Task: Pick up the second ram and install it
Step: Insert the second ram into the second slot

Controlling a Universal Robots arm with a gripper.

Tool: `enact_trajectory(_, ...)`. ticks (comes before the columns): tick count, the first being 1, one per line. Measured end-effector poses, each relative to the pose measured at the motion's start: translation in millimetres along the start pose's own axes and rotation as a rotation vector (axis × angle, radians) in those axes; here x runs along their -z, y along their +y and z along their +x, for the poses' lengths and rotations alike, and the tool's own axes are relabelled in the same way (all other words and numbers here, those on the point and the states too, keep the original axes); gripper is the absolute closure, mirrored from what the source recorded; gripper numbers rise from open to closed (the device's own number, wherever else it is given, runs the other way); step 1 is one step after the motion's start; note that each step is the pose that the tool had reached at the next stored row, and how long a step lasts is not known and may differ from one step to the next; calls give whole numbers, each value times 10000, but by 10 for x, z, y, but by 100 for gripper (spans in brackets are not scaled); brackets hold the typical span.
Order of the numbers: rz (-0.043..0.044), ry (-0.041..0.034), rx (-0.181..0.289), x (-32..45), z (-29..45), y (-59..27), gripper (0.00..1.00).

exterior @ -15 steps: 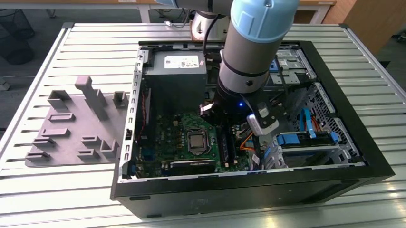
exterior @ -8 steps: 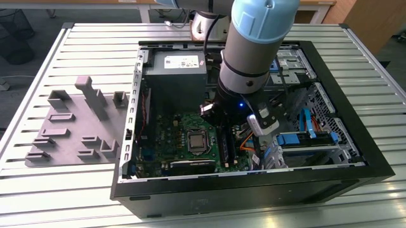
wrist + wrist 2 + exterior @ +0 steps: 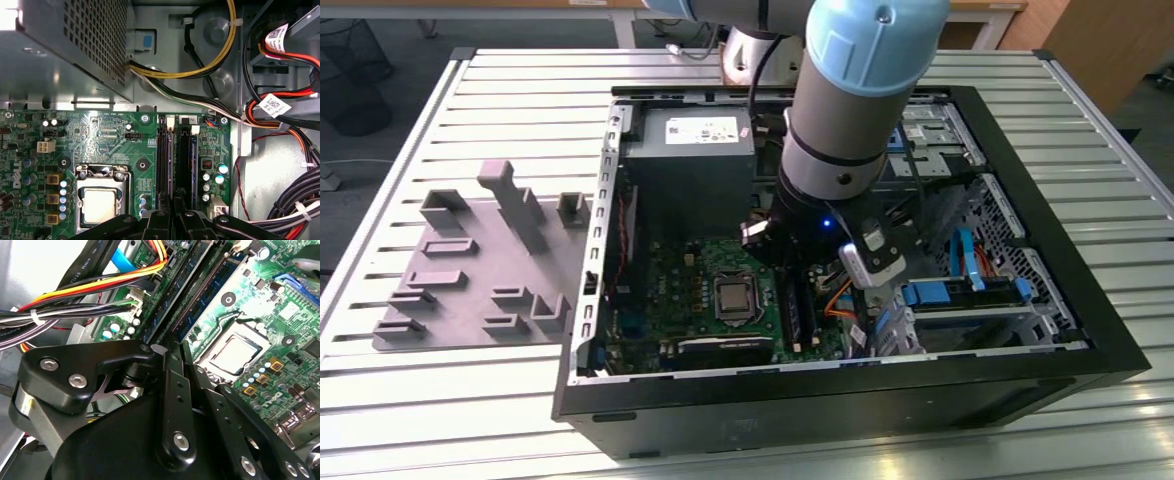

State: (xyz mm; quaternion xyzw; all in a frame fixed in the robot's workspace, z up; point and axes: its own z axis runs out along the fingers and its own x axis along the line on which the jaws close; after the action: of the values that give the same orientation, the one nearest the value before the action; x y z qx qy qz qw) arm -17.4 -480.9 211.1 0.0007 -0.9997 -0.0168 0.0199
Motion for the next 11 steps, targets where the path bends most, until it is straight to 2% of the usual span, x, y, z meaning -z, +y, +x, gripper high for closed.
enact_trajectory(5, -2, -1, 0, -3, 0, 0, 85)
enact_trajectory(6, -1, -1, 1, -3, 0, 0, 79)
enact_trajectory(7, -1, 0, 0, 0, 0, 0, 79)
enact_trajectory(9, -1, -1, 1, 46, 1, 2, 79)
enact_trajectory(11, -1, -1, 0, 127, 5, 4, 79)
